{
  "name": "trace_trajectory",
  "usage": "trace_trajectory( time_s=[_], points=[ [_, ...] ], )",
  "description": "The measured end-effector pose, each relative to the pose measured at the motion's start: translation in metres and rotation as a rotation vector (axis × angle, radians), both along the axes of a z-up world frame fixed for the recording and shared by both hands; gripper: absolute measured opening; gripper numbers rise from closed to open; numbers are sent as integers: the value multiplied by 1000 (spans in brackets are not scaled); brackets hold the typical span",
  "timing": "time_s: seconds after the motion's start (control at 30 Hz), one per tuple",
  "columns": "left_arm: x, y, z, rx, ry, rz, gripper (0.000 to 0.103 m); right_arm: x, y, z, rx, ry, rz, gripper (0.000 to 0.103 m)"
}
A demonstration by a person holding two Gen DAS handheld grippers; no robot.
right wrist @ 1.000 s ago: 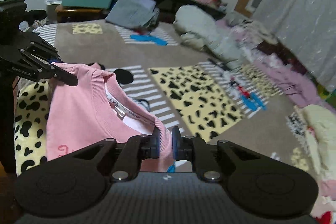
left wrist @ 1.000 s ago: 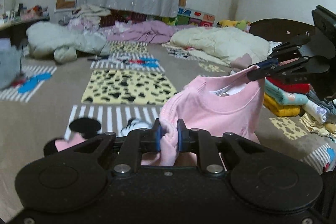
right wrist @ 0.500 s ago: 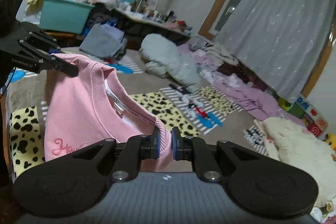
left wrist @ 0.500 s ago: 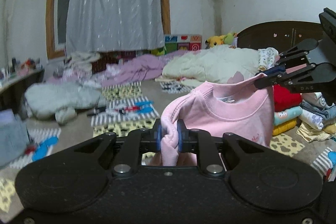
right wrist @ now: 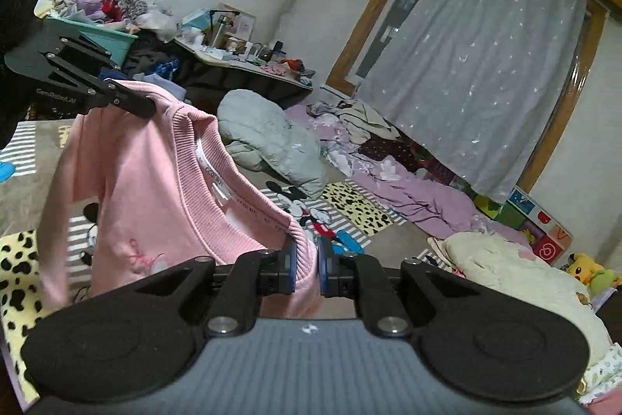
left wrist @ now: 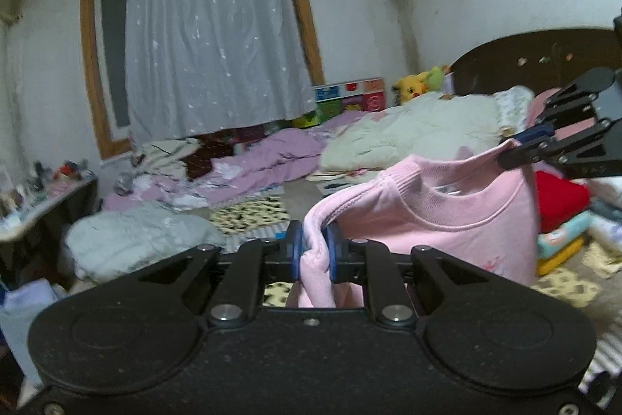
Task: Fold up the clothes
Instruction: 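Lift the sweatshirt by the shoulders with both grippers and shake it out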
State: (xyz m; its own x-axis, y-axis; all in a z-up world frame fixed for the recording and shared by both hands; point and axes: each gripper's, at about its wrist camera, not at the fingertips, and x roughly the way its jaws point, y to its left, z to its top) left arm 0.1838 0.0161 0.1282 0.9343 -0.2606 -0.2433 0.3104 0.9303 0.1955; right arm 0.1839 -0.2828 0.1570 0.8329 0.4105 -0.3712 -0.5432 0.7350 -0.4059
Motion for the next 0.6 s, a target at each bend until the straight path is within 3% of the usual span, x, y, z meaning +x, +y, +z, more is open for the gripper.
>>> trace_trajectory(
  time_s=[0.2, 0.37, 0.5, 0.6],
  points=[
    [58, -4, -8, 9, 37, 77, 12, 51, 5, -7, 34, 3, -68, 11],
    [106, -15, -11, 38, 18, 141, 12, 104, 18, -20, 47, -26, -141, 11],
    [120, -11, 0, -14, -100, 166, 12, 134, 26, -25, 89, -111, -215, 10],
    [119, -10, -3, 9, -147, 143, 12, 141, 31, -26, 127, -208, -258, 10]
  ],
)
